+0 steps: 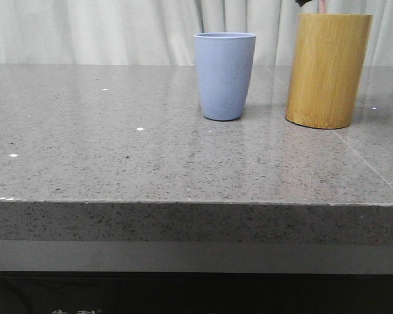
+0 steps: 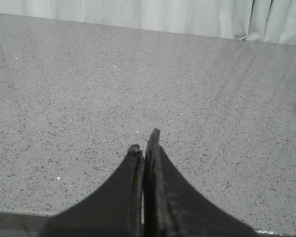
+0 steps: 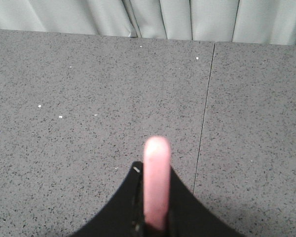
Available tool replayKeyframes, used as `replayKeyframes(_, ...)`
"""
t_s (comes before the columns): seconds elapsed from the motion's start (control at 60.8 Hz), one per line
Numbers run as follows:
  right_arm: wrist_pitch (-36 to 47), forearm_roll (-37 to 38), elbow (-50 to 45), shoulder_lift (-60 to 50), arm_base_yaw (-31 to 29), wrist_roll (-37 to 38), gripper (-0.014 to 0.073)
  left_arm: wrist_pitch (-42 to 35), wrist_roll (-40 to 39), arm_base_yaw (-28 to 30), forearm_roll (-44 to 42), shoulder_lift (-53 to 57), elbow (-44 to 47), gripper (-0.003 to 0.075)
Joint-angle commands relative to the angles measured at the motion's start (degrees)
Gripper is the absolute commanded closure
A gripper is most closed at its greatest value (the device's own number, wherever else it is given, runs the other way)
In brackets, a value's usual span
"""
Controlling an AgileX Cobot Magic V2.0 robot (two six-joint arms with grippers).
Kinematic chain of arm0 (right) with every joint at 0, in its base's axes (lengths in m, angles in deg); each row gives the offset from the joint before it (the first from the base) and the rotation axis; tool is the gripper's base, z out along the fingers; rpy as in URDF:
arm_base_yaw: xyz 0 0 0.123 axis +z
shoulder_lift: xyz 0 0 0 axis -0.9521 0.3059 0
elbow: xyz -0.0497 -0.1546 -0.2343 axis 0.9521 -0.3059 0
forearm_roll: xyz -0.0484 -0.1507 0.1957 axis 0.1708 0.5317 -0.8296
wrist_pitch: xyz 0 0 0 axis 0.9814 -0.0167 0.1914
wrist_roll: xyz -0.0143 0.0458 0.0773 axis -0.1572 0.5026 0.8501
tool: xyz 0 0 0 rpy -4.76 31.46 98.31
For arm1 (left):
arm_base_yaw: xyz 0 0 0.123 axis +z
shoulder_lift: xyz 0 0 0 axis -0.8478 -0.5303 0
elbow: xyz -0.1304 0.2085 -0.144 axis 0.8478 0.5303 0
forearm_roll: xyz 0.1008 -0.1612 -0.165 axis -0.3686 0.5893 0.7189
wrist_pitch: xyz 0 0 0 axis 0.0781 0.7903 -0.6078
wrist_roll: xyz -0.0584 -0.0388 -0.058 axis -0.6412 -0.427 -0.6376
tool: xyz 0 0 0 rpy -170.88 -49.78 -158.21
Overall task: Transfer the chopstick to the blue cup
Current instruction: 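Grasp the pink stick with the right gripper and pull it upward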
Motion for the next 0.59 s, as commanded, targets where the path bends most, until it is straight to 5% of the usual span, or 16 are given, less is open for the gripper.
replayKeyframes(0.0,5.1,0.3,2.3,-4.4,-0.3,-0.7,0.0662,-4.7,-0.5,0.1,-0.2,-0.7,-1.3,0.0739)
replayKeyframes(0.576,19.4,0.8,2.5,-19.2,2.5,-0.7,0.0662,-4.7,-0.5,0.1,-0.2,-0.7,-1.3,0.0739)
